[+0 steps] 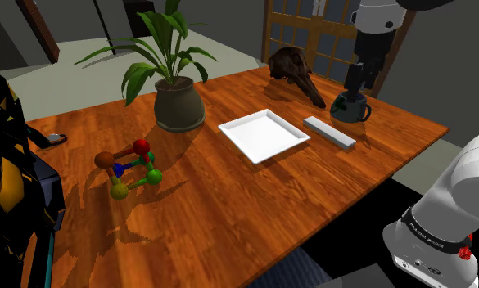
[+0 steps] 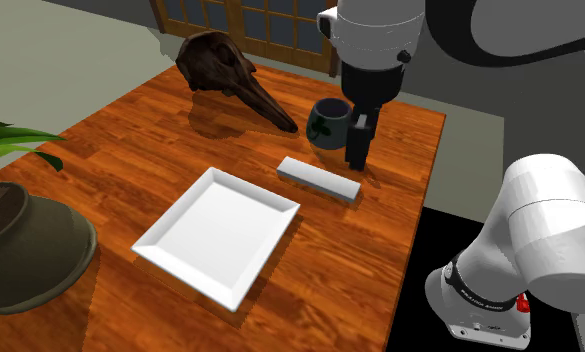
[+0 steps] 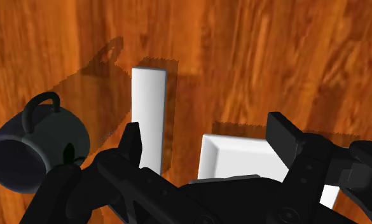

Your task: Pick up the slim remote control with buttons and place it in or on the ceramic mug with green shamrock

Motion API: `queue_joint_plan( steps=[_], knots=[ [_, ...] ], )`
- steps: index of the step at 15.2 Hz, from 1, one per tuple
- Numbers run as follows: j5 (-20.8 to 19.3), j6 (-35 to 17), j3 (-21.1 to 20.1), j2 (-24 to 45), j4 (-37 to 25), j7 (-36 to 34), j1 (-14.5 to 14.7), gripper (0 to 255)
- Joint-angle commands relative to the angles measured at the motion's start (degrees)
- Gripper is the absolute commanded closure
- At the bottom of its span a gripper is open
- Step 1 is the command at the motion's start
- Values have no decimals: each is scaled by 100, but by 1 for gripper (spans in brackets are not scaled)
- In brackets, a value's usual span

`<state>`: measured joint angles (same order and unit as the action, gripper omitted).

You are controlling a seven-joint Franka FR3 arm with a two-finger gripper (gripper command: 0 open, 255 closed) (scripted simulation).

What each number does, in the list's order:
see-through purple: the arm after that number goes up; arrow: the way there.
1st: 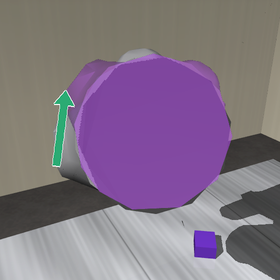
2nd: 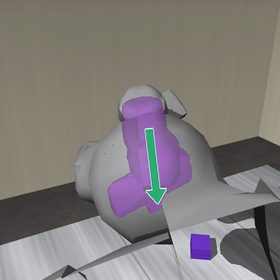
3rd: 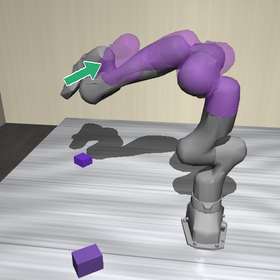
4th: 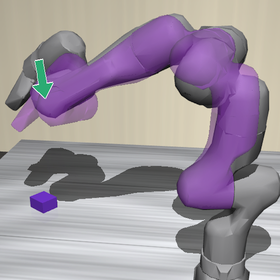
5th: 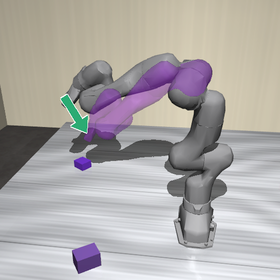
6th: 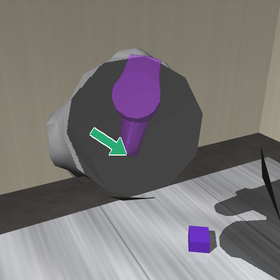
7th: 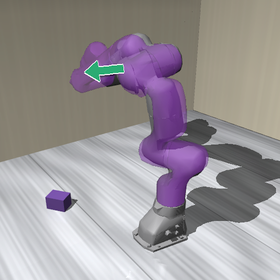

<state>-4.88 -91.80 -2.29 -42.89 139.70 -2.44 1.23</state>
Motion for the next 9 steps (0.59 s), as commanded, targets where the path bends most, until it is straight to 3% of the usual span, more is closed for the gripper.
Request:
queue_joint_plan(
  steps=[1, 9],
  knots=[
    [0, 0, 0, 0, 0, 0, 0, 0],
    [-187, -1753, 773, 680, 810, 729, -192, 0]
  ],
)
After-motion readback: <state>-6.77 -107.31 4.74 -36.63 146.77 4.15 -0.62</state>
